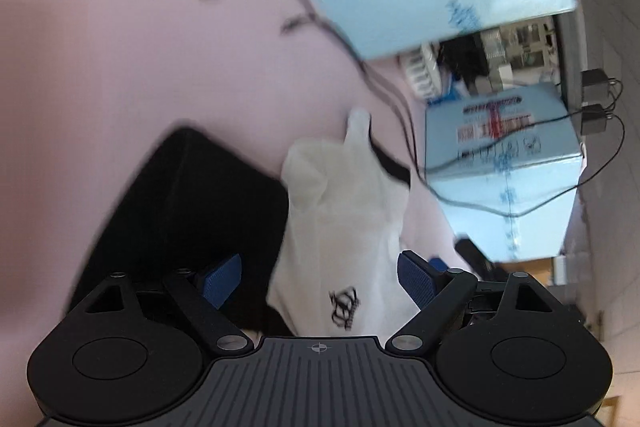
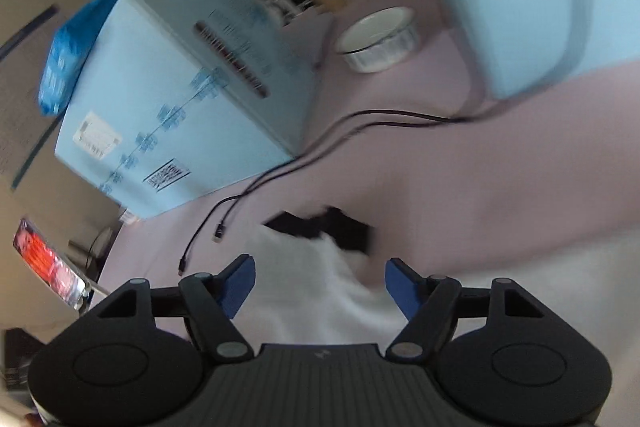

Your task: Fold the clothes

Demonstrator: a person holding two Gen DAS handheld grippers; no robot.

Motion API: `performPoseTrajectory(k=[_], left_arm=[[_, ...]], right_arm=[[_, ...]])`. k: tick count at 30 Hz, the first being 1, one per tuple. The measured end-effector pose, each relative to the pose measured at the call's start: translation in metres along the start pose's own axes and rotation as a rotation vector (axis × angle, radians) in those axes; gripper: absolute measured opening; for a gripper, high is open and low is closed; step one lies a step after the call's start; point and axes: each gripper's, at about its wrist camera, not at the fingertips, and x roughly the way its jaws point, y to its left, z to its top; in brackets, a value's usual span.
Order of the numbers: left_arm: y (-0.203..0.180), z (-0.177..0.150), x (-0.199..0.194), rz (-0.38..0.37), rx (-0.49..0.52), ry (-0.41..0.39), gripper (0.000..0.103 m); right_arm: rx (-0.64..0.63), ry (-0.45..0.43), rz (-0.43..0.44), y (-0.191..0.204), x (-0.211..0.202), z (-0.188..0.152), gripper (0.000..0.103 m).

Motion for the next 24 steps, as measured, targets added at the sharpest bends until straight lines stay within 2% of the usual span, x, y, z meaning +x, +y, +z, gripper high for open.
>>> performPoseTrajectory(k=[2,4,5,6,7,8,9,11,15,17,18,20,21,22,23,24], left_arm=[[-0.001,0.003,0.001,0.003,0.012,0.001,0.089],[0.008,0.005,0.010,0.022,-0.014,0.030,0.089],[0.012,0.006,0.015,0.031,-0.027,0.045,0.090],[0.016,0.005,0.017,0.007,-0.021,0.038,0.092],[0.017,0.003,0.016,-0.006,-0.011,0.040,0.092],[0.018,0.004,0.016,-0.008,-0.011,0.040,0.092],[0.018,0.004,0.015,-0.012,-0.012,0.040,0.092],[0.019,0.003,0.015,-0.023,-0.021,0.041,0.092],[0.023,0.001,0.013,-0.041,-0.039,0.033,0.092],[0.029,0.002,0.011,-0.056,-0.069,0.023,0.092],[0.031,0.002,0.010,-0.064,-0.084,0.019,0.092],[0.036,0.005,0.009,-0.078,-0.116,0.012,0.092],[0.037,0.006,0.009,-0.082,-0.131,0.009,0.092],[0.038,0.007,0.009,-0.082,-0.135,0.008,0.092],[0.038,0.007,0.007,-0.079,-0.140,0.005,0.092],[0.037,0.007,0.005,-0.071,-0.136,0.003,0.092]], right_arm=[[-0.051,-0.007,-0.046,0.011,0.034,0.006,0.075],[-0.090,0.004,-0.057,0.018,0.054,0.006,0.081],[-0.146,0.048,-0.049,0.023,0.069,0.005,0.079],[-0.197,0.045,-0.060,0.027,0.074,0.003,0.062],[-0.247,0.033,-0.075,0.032,0.076,0.000,0.040],[-0.295,0.049,-0.084,0.036,0.080,-0.001,0.007],[-0.299,0.053,-0.082,0.036,0.078,-0.001,0.006],[-0.289,0.001,-0.048,0.034,0.065,0.004,0.005],[-0.430,-0.158,0.067,0.043,0.014,0.000,0.005],[-0.630,-0.249,0.133,0.053,-0.035,-0.020,0.005],[-0.678,-0.258,0.142,0.056,-0.044,-0.027,0.007],[-0.893,-0.210,0.228,0.056,-0.081,-0.064,0.010],[-0.942,-0.174,0.258,0.055,-0.088,-0.075,0.014],[-0.999,-0.075,0.301,0.050,-0.096,-0.093,0.020],[-1.034,0.034,0.320,0.044,-0.100,-0.108,0.033],[-1.042,0.090,0.322,0.040,-0.101,-0.116,0.044]])
